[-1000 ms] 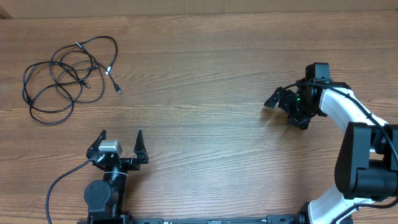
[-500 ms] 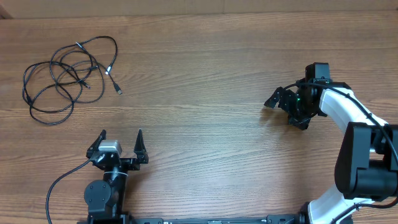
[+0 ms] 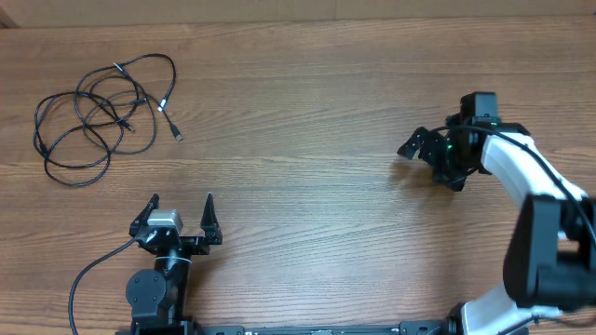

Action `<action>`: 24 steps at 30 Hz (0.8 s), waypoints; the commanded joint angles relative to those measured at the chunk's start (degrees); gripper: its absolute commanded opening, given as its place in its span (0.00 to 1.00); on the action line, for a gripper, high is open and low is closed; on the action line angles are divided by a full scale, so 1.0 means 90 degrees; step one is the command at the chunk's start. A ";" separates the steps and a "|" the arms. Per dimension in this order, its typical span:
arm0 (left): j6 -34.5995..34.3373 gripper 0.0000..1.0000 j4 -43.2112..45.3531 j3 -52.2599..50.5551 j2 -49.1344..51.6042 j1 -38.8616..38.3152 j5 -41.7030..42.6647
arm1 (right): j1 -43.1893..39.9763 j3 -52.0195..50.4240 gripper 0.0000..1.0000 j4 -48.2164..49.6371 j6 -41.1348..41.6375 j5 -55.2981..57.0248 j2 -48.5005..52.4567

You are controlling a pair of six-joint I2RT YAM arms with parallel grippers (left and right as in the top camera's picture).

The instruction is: Untangle cables

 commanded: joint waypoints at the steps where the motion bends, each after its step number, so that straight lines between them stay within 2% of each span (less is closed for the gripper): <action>1: 0.0192 1.00 -0.0017 -0.0029 -0.0070 -0.0017 -0.0090 | 0.0002 0.0019 1.00 0.0051 -0.0002 0.0053 -0.1341; 24: 0.0192 1.00 -0.0017 -0.0029 -0.0070 -0.0017 -0.0090 | 0.0002 0.0017 1.00 0.0036 -0.0002 0.0053 -0.6144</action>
